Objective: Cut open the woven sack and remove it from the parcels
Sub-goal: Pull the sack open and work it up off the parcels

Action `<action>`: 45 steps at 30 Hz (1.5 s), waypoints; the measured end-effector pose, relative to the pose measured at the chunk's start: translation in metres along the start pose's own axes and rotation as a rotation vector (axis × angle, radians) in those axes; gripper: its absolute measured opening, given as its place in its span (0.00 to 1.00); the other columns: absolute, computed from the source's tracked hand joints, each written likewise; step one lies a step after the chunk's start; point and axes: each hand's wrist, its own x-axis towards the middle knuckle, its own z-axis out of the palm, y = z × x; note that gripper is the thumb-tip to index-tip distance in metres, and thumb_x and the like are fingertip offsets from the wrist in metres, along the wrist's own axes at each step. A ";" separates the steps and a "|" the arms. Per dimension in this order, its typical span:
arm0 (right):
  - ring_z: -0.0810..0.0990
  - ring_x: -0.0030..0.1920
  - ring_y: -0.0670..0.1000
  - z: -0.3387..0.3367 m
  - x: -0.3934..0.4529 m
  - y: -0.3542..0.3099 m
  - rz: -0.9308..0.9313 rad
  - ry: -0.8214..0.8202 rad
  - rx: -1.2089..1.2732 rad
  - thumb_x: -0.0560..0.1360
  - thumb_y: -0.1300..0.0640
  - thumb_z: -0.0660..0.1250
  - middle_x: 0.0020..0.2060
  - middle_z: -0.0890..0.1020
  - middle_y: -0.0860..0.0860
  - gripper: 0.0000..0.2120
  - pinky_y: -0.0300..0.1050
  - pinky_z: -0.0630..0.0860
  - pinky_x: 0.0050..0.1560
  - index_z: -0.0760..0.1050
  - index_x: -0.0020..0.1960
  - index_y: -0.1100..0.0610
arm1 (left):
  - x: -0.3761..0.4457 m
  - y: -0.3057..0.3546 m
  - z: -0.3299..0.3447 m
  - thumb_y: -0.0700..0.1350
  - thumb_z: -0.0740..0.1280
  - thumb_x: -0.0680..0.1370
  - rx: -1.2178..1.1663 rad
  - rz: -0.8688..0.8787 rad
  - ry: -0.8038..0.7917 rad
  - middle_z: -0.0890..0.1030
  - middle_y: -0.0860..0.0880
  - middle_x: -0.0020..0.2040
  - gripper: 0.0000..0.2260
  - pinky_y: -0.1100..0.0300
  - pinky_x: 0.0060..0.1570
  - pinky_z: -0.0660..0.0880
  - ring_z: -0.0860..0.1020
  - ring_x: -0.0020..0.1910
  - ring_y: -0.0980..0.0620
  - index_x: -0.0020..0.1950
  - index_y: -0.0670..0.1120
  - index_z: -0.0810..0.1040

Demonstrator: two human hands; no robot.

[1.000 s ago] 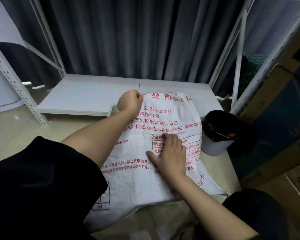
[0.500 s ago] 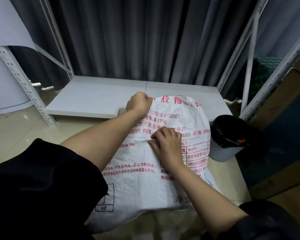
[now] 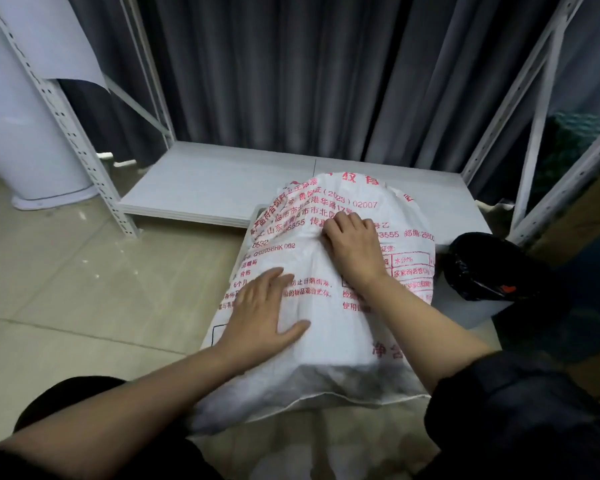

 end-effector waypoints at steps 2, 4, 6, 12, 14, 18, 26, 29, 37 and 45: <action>0.77 0.38 0.57 0.002 0.012 -0.002 0.071 -0.048 0.005 0.67 0.61 0.74 0.39 0.80 0.53 0.09 0.46 0.70 0.37 0.75 0.43 0.57 | -0.031 -0.016 0.014 0.73 0.59 0.66 0.117 0.045 -0.037 0.64 0.46 0.74 0.41 0.45 0.71 0.57 0.59 0.74 0.46 0.72 0.51 0.60; 0.77 0.42 0.59 0.003 0.024 -0.001 0.123 -0.111 -0.008 0.70 0.62 0.71 0.42 0.81 0.55 0.07 0.48 0.70 0.38 0.75 0.46 0.58 | -0.045 -0.023 0.020 0.74 0.61 0.64 0.154 0.067 -0.067 0.66 0.46 0.74 0.43 0.46 0.69 0.56 0.61 0.73 0.45 0.72 0.51 0.62; 0.76 0.49 0.60 0.006 0.033 0.003 0.162 -0.210 -0.011 0.75 0.62 0.64 0.49 0.80 0.57 0.07 0.51 0.69 0.44 0.74 0.53 0.59 | -0.045 -0.024 0.020 0.71 0.63 0.65 0.158 0.111 -0.033 0.72 0.45 0.69 0.38 0.49 0.65 0.66 0.69 0.69 0.44 0.68 0.50 0.66; 0.75 0.56 0.59 0.007 0.025 0.023 0.248 -0.393 0.291 0.80 0.55 0.57 0.57 0.77 0.57 0.14 0.50 0.73 0.52 0.72 0.62 0.59 | -0.008 -0.029 0.011 0.58 0.60 0.69 0.089 0.078 0.060 0.78 0.50 0.53 0.16 0.60 0.38 0.79 0.80 0.50 0.50 0.50 0.49 0.73; 0.75 0.59 0.57 0.004 0.015 0.028 0.236 -0.453 0.362 0.81 0.54 0.56 0.60 0.76 0.55 0.16 0.51 0.74 0.56 0.71 0.65 0.57 | -0.001 -0.030 0.013 0.59 0.60 0.69 0.113 0.084 0.000 0.77 0.49 0.53 0.18 0.59 0.37 0.79 0.80 0.50 0.50 0.50 0.48 0.75; 0.61 0.74 0.52 0.009 -0.013 0.036 0.106 -0.712 0.335 0.81 0.54 0.55 0.75 0.62 0.51 0.21 0.52 0.64 0.71 0.63 0.73 0.55 | -0.002 -0.031 0.029 0.65 0.61 0.64 0.233 0.080 -0.126 0.76 0.44 0.63 0.31 0.53 0.53 0.77 0.78 0.59 0.43 0.61 0.48 0.72; 0.73 0.60 0.53 -0.014 -0.070 0.057 0.447 -0.270 0.425 0.77 0.48 0.63 0.59 0.75 0.51 0.17 0.51 0.69 0.59 0.72 0.62 0.55 | 0.000 -0.029 0.050 0.72 0.53 0.69 0.357 -0.004 -0.241 0.61 0.44 0.76 0.41 0.43 0.67 0.53 0.57 0.74 0.44 0.76 0.50 0.60; 0.72 0.58 0.51 -0.034 -0.126 0.071 0.577 -0.319 0.434 0.71 0.40 0.69 0.57 0.73 0.50 0.26 0.50 0.69 0.59 0.69 0.62 0.54 | 0.019 -0.027 0.048 0.73 0.40 0.68 0.329 -0.031 -0.247 0.42 0.48 0.79 0.42 0.45 0.73 0.41 0.43 0.78 0.46 0.79 0.54 0.46; 0.73 0.63 0.50 -0.028 -0.204 0.087 0.592 -0.636 0.293 0.70 0.42 0.69 0.62 0.74 0.47 0.26 0.48 0.69 0.57 0.68 0.64 0.50 | 0.072 -0.016 0.023 0.70 0.44 0.75 0.312 -0.121 -0.454 0.39 0.50 0.79 0.35 0.45 0.74 0.39 0.41 0.78 0.49 0.78 0.57 0.44; 0.79 0.50 0.57 -0.036 -0.165 0.065 0.469 -0.386 0.349 0.80 0.48 0.57 0.49 0.80 0.51 0.12 0.45 0.67 0.41 0.74 0.49 0.55 | 0.087 -0.011 0.011 0.67 0.48 0.78 0.117 -0.293 -0.488 0.43 0.49 0.80 0.32 0.46 0.75 0.43 0.43 0.78 0.47 0.78 0.56 0.50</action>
